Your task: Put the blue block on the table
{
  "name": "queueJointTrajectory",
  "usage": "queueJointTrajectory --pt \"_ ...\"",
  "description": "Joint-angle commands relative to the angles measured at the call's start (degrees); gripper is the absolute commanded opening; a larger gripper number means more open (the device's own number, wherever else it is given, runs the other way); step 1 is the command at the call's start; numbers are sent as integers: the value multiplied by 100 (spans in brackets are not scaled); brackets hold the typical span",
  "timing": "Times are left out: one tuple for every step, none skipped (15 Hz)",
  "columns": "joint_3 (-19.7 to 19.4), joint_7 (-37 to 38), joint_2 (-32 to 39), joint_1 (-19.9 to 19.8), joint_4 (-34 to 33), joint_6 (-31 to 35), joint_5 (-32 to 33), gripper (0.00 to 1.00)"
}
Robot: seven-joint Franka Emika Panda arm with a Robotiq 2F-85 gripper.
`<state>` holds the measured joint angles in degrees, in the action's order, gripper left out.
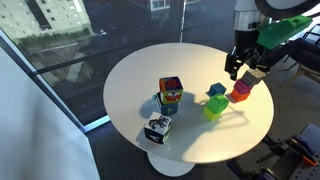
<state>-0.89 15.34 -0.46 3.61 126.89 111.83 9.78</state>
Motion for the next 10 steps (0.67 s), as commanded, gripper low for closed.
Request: queueJointTrajectory --pt "147 -59 -604 -56 246 -430 -59 100" --pt "175 -97 -740 -57 298 -473 -75 100" --pt "196 -156 -876 -59 354 -498 -109 100" --pt "217 -199 -1009 -59 413 -491 -128 100" --pt "236 -265 -1153 -56 488 -455 -152 100" --pt "251 -326 -1268 -55 550 -430 -165 100" --pt "259 -419 -1411 -50 628 -404 -211 100" --pt "262 -530 -1534 -44 699 -373 -259 100" --pt "261 -630 -1653 -39 764 -345 -323 100" --pt "253 -753 -1761 -36 826 -302 -395 100"
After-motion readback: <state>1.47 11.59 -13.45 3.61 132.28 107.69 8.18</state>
